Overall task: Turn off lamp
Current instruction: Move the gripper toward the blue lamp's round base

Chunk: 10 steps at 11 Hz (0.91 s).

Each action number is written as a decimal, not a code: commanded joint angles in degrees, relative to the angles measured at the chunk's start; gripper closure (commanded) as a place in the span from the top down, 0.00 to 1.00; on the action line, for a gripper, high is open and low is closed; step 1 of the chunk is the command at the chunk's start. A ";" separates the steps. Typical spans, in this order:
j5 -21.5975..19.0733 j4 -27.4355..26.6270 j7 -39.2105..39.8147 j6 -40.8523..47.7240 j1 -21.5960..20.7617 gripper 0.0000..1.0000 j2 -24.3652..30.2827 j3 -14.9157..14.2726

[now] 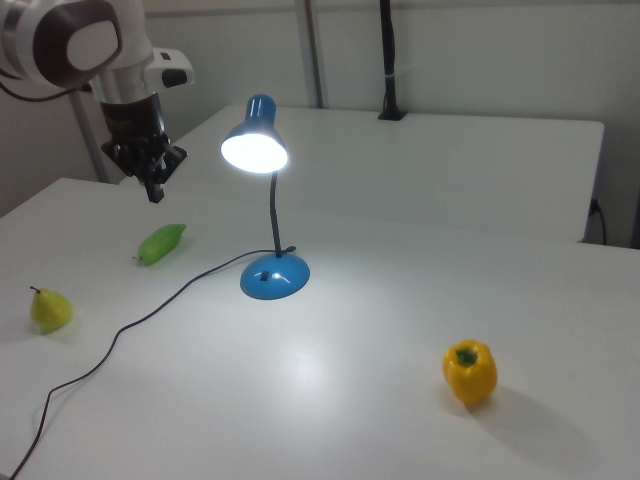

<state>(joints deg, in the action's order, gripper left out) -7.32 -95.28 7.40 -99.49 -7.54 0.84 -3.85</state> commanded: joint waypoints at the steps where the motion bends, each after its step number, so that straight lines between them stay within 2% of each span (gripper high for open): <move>1: -0.51 -2.71 1.65 0.17 -0.45 0.00 0.21 -0.10; 4: 2.12 -5.26 1.57 -0.35 -0.81 0.00 -1.09 0.86; 6: 2.39 -7.01 1.04 -2.63 -0.89 0.00 -1.37 1.04; 10: 3.89 -12.64 0.86 -12.02 -0.81 0.00 -2.42 1.83</move>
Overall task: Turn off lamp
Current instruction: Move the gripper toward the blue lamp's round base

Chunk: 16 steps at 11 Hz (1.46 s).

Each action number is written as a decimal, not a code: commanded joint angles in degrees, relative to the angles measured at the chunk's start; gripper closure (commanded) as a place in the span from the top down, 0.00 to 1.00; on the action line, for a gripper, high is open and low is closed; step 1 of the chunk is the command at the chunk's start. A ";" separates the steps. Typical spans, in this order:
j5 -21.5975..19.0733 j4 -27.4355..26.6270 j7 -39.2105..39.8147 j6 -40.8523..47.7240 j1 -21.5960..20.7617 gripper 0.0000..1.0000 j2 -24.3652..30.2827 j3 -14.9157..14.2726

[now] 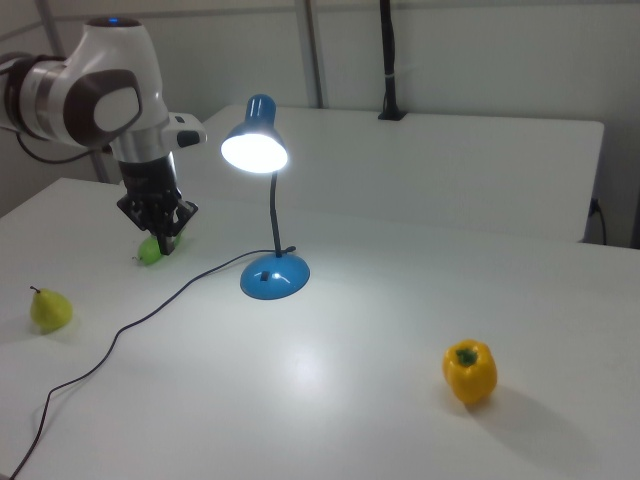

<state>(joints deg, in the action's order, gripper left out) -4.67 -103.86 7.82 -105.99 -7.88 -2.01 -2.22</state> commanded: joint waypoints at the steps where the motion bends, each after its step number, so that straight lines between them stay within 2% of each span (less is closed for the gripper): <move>1: 1.25 -4.41 0.44 -7.02 -0.38 0.00 -0.36 0.20; 16: 0.37 -6.53 0.27 -39.98 1.99 0.00 -11.43 0.29</move>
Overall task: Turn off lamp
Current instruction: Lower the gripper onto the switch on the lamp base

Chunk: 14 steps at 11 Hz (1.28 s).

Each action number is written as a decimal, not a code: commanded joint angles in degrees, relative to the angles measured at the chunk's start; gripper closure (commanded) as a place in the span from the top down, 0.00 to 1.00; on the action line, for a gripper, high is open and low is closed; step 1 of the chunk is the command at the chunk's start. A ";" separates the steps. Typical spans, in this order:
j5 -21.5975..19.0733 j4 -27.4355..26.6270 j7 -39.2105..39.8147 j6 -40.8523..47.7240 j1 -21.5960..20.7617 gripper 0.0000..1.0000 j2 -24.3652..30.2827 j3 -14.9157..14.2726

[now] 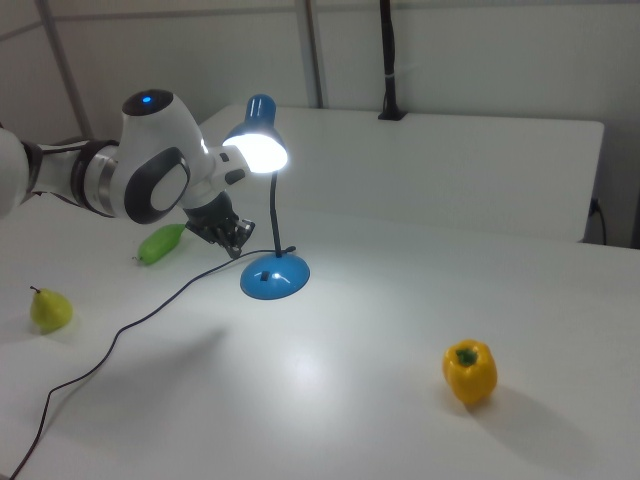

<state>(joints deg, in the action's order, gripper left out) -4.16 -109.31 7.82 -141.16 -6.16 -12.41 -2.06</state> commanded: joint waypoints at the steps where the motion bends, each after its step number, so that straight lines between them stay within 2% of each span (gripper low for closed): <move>1: -0.14 -1.08 0.27 -6.82 0.28 0.00 -1.65 0.04; 7: -0.32 -1.00 0.09 -18.60 0.63 0.00 -7.62 0.04; 14: -0.41 -0.47 -0.70 -24.77 0.63 0.00 -11.67 0.12</move>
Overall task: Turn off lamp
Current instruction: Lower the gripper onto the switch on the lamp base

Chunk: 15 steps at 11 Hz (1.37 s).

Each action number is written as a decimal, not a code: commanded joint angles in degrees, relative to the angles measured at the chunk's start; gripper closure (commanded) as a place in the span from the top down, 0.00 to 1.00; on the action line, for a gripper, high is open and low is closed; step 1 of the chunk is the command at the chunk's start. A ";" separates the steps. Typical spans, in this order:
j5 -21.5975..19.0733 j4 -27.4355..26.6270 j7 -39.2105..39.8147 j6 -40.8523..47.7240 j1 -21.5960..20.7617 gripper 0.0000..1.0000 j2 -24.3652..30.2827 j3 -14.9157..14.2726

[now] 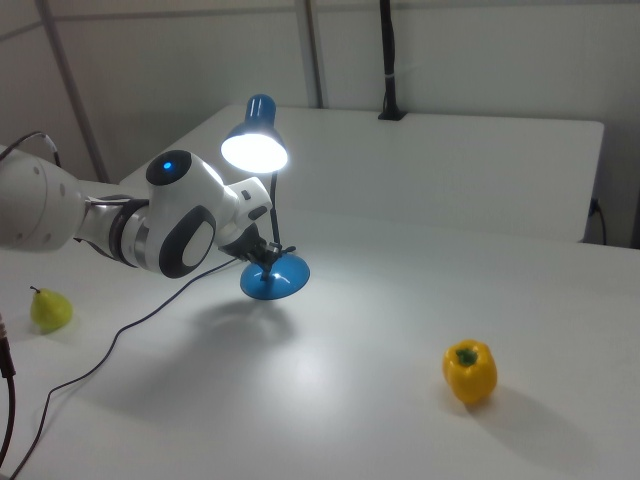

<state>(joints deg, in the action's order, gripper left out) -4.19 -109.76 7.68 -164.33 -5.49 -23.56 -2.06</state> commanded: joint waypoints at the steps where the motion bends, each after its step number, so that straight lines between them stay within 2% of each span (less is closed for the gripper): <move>1: -0.38 0.08 -0.56 -1.87 -0.13 0.00 -1.13 0.12; 15: -0.73 0.08 -1.97 -4.16 -0.66 0.00 -2.81 0.56</move>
<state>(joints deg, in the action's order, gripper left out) -4.34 -109.69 6.46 -166.07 -5.68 -25.38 -1.66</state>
